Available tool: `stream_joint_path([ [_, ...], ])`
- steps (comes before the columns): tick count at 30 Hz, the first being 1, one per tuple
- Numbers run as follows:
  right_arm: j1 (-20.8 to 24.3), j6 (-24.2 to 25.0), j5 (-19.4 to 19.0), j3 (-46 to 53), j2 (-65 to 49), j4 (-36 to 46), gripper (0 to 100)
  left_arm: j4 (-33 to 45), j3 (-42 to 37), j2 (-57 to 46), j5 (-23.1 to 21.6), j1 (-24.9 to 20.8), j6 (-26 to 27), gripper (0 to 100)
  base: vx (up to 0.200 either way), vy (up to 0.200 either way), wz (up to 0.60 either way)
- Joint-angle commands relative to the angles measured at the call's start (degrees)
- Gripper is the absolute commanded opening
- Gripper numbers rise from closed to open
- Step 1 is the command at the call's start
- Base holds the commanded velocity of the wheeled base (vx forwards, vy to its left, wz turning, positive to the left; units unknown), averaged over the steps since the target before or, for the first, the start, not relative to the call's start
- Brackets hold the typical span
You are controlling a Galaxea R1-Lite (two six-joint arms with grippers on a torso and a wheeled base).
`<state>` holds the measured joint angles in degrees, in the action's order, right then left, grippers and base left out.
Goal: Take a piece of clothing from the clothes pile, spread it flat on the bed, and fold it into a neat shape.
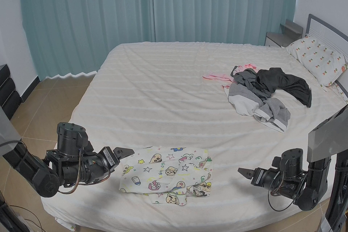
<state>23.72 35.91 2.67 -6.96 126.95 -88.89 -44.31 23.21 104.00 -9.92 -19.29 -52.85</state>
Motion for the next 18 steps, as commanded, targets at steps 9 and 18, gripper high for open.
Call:
stream_joint_path([
  [9,10.99,-1.81,6.65,-26.0,-7.07,36.42,100,-0.07,-0.01,1.03,-6.69,4.08,0.2,100,0.0,0.0,0.0],
  [18,17.59,-1.37,10.87,-43.31,-1.97,56.9,100,-4.47,-1.77,3.49,-9.41,4.08,0.2,100,0.0,0.0,0.0],
])
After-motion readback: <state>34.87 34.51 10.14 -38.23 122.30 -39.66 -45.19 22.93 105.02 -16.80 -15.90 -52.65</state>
